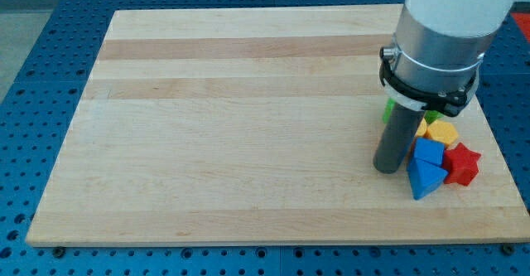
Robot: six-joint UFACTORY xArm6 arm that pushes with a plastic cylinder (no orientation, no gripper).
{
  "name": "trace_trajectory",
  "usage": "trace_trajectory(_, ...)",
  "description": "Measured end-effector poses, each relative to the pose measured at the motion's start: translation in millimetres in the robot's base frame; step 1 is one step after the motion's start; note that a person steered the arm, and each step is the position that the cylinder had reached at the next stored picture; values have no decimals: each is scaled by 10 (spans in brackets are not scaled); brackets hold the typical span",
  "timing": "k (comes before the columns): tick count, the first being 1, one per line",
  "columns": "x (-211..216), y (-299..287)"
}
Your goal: Slightly push a group of blocks upward
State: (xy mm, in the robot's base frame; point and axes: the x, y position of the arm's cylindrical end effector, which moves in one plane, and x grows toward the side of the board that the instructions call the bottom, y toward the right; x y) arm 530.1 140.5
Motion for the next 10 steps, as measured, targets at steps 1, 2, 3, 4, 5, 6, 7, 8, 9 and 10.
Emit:
trace_trajectory(1,-58,0)
trace_trajectory(2,-227,-25)
trace_trajectory(3,-398,-48)
trace_trajectory(4,-398,-48)
trace_trajectory(5,32,-126)
trace_trajectory(6,853,-384)
trace_trajectory(7,878,-430)
trace_trajectory(8,875,320)
trace_trajectory(9,859,636)
trace_trajectory(10,850,606)
